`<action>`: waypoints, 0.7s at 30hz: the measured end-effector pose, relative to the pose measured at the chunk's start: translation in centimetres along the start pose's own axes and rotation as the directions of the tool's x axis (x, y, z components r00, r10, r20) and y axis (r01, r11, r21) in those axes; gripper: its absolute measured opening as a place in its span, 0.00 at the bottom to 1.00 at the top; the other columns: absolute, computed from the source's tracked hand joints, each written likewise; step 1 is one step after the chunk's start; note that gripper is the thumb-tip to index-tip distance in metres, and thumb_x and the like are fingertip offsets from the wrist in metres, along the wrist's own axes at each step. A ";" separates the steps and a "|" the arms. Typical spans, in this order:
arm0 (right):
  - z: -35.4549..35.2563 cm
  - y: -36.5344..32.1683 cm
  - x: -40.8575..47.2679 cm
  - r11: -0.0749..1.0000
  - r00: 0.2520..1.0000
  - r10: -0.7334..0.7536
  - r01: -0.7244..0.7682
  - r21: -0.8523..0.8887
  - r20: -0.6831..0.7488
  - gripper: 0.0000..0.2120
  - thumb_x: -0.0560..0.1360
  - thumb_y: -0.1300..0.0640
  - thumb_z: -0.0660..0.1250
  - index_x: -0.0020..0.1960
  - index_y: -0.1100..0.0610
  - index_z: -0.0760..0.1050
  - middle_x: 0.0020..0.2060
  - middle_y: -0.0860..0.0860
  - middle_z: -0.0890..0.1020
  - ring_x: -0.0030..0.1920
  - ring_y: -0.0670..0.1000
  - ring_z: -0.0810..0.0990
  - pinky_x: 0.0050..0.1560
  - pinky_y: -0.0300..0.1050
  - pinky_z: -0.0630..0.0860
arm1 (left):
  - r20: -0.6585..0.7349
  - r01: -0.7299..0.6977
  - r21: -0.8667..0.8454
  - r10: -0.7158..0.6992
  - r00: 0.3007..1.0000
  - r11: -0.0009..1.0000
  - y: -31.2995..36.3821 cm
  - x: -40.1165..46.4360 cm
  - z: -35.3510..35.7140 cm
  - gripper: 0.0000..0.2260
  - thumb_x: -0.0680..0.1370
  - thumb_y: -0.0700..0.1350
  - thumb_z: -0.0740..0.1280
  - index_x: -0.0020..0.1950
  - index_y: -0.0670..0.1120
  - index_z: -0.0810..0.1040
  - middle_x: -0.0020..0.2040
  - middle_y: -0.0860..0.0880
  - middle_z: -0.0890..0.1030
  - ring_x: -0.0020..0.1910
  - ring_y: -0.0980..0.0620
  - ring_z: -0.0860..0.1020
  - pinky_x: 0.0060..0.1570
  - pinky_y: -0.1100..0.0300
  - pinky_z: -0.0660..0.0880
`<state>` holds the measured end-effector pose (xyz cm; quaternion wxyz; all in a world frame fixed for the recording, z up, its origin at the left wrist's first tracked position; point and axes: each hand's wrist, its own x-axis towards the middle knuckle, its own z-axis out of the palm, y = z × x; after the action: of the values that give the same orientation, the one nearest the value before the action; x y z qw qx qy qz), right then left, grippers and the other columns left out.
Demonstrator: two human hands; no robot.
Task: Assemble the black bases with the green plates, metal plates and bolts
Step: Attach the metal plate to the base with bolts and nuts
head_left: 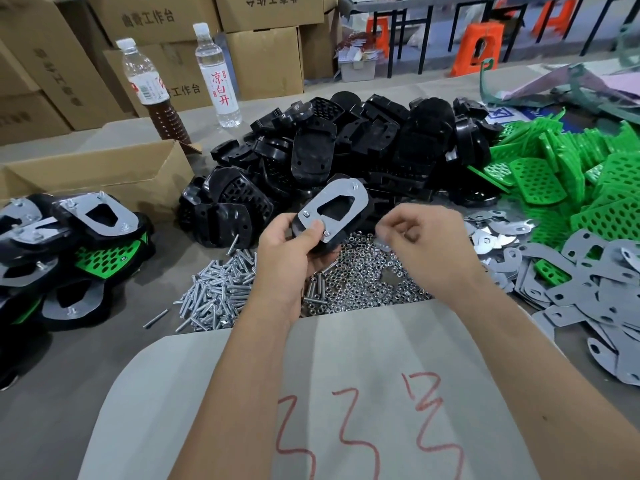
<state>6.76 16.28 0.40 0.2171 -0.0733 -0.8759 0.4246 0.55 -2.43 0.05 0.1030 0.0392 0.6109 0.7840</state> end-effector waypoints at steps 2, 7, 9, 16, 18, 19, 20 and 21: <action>0.0 -0.4 -0.2 0.943 0.981 -0.057 0.113 -0.313 0.184 0.02 0.77 0.52 0.76 0.49 0.48 0.84 0.44 0.42 0.81 0.42 0.42 0.79 0.44 0.39 0.74 | -0.013 -0.020 0.024 0.020 1.000 1.000 -0.1 0.0 0.0 0.04 0.83 0.38 0.68 0.56 0.42 0.81 0.46 0.47 0.87 0.43 0.47 0.86 0.41 0.57 0.82; 0.7 -1.0 -0.4 0.880 0.951 0.003 0.144 -0.453 0.308 0.04 0.79 0.51 0.73 0.45 0.46 0.81 0.46 0.42 0.73 0.50 0.49 0.78 0.42 0.45 0.69 | -0.033 -0.069 0.086 0.072 0.997 0.994 -0.2 -0.2 0.3 0.04 0.83 0.40 0.68 0.56 0.44 0.81 0.48 0.46 0.88 0.43 0.48 0.86 0.42 0.57 0.82; 0.8 -0.7 -0.4 0.902 0.961 -0.005 0.124 -0.415 0.276 0.08 0.79 0.55 0.72 0.42 0.47 0.80 0.44 0.41 0.73 0.48 0.48 0.77 0.42 0.45 0.69 | -0.045 -0.087 0.116 0.093 0.995 0.989 -0.2 -0.2 0.3 0.03 0.83 0.40 0.68 0.56 0.44 0.81 0.48 0.47 0.87 0.43 0.49 0.87 0.41 0.58 0.82; 0.7 -0.9 -0.2 0.988 0.992 -0.031 0.049 0.148 -0.121 0.06 0.77 0.64 0.74 0.44 0.55 0.81 0.35 0.49 0.83 0.35 0.52 0.82 0.40 0.52 0.82 | -0.082 -0.154 0.265 0.182 0.980 0.952 -0.4 -0.2 0.5 0.03 0.82 0.40 0.69 0.52 0.49 0.80 0.49 0.47 0.86 0.47 0.47 0.87 0.44 0.54 0.85; 0.7 -1.2 -0.3 0.965 0.988 -0.023 0.062 0.254 -0.155 0.06 0.76 0.66 0.75 0.47 0.55 0.83 0.38 0.49 0.84 0.34 0.51 0.84 0.39 0.50 0.84 | -0.076 -0.159 0.272 0.186 0.980 0.949 -0.5 -0.3 0.7 0.04 0.82 0.40 0.69 0.51 0.49 0.79 0.48 0.47 0.86 0.46 0.49 0.86 0.45 0.55 0.85; 0.8 -1.2 -0.4 0.951 0.988 -0.019 0.065 0.301 -0.152 0.07 0.76 0.66 0.75 0.49 0.55 0.84 0.39 0.50 0.85 0.33 0.51 0.84 0.38 0.49 0.85 | -0.073 -0.159 0.275 0.186 0.980 0.948 -0.5 -0.3 0.8 0.05 0.82 0.40 0.70 0.51 0.49 0.79 0.48 0.48 0.86 0.45 0.50 0.86 0.45 0.55 0.85; 0.9 -1.3 -0.5 0.937 0.990 -0.020 0.068 0.343 -0.142 0.08 0.76 0.67 0.75 0.51 0.56 0.85 0.39 0.50 0.85 0.32 0.51 0.84 0.37 0.48 0.85 | -0.067 -0.160 0.278 0.185 0.980 0.947 -0.5 -0.4 0.9 0.05 0.82 0.40 0.70 0.51 0.50 0.80 0.48 0.48 0.86 0.46 0.50 0.86 0.45 0.55 0.85; 1.1 -1.5 -0.6 0.923 0.991 -0.027 0.075 0.378 -0.131 0.08 0.76 0.67 0.75 0.51 0.56 0.85 0.38 0.51 0.85 0.32 0.51 0.85 0.37 0.48 0.85 | -0.059 -0.161 0.276 0.184 0.981 0.948 -0.5 -0.4 1.0 0.05 0.82 0.40 0.70 0.52 0.50 0.80 0.48 0.48 0.86 0.47 0.49 0.86 0.45 0.54 0.85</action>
<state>6.90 14.42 0.76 0.2918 -0.0326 -0.7630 0.5759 1.18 -1.50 -0.13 0.0022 0.0734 0.7100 0.7003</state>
